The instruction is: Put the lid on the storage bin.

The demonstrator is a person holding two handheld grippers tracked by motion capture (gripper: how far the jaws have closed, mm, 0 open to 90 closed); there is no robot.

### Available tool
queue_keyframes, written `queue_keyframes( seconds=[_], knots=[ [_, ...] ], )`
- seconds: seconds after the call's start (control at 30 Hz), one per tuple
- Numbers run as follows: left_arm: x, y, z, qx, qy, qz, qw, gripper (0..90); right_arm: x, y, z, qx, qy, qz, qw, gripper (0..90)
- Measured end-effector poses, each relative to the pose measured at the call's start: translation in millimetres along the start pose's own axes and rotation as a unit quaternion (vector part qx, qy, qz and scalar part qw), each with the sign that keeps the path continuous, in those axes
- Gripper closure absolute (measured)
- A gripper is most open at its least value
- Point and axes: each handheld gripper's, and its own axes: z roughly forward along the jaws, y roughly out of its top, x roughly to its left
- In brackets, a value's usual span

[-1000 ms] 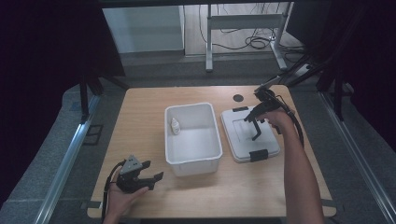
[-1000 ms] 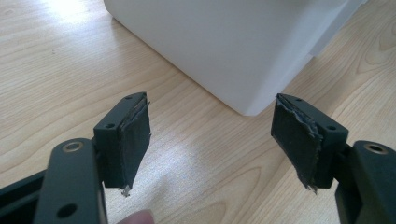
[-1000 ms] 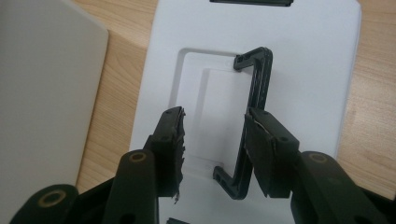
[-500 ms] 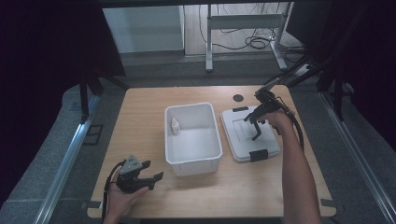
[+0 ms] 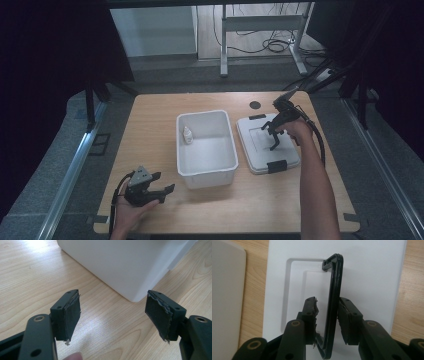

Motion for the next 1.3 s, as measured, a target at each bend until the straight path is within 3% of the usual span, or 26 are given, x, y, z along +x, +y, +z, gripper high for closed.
queue_keyframes(
  seconds=[0.27,0.4,0.73,1.3],
  knots=[
    [-0.3,0.0,0.8,0.002,0.000,0.000,1.0000,28.5,-9.5,-5.0,11.4,0.012,0.013,0.020,0.9997,78.7],
    [-0.5,0.0,1.4,0.003,0.000,0.000,1.0000,28.5,-10.4,-4.0,8.6,0.008,0.033,0.034,0.9988,83.7],
    [0.7,-0.2,0.5,0.001,0.000,-0.001,1.0000,28.6,-9.5,-3.9,3.3,0.012,0.023,0.052,0.9983,85.2],
    [-0.8,-0.3,2.6,0.005,0.000,0.001,1.0000,28.6,-0.8,-11.8,-65.0,-0.032,0.031,0.062,0.9971,85.4]
  ],
)
